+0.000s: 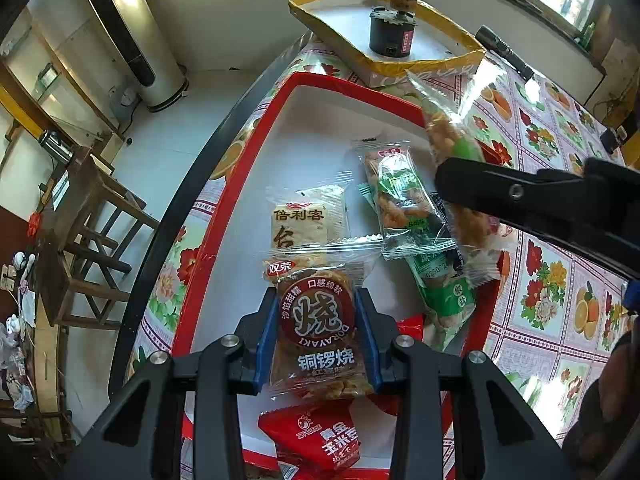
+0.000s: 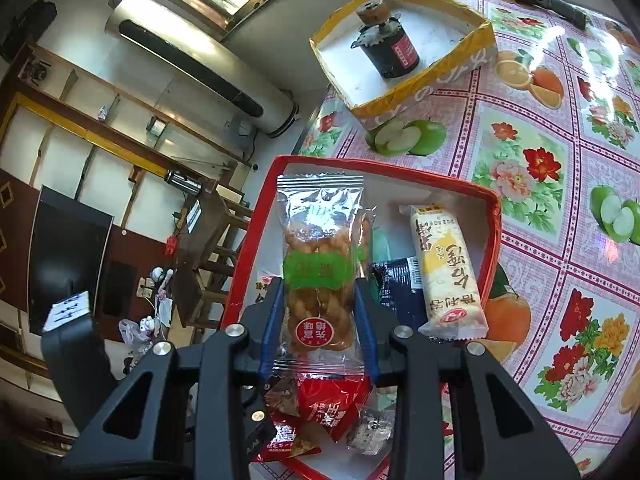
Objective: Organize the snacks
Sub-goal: 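Carry both packets over the red-rimmed tray with both grippers, then open both grippers to drop the two packets into the tray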
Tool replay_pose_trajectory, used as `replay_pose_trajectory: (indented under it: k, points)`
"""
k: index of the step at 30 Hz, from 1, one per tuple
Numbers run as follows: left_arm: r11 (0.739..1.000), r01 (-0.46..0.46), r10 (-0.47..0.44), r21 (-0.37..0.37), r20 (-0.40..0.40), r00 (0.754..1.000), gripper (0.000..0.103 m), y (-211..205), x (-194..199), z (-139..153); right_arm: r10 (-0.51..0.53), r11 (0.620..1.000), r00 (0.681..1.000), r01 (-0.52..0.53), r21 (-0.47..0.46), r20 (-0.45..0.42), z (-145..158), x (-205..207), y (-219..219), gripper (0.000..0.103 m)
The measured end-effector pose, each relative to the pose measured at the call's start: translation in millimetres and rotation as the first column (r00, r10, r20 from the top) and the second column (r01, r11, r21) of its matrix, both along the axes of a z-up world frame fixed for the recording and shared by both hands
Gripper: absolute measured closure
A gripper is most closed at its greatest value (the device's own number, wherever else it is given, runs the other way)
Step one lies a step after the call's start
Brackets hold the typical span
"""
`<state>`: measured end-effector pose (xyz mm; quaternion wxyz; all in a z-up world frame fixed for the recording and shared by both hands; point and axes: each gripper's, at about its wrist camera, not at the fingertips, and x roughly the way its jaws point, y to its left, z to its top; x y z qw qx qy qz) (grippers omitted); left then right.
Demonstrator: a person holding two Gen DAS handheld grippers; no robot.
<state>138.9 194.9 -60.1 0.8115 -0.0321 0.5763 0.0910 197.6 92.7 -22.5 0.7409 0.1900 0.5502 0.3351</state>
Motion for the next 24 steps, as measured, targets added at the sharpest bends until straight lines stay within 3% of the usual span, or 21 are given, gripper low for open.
replay_pose_trajectory:
  k: [24]
  points:
    - [0.999,0.022,-0.022,-0.023,0.003,1.0,0.066,4,0,-1,0.002,0.999,0.999,-0.003,-0.035,-0.033,-20,7,8,0.067]
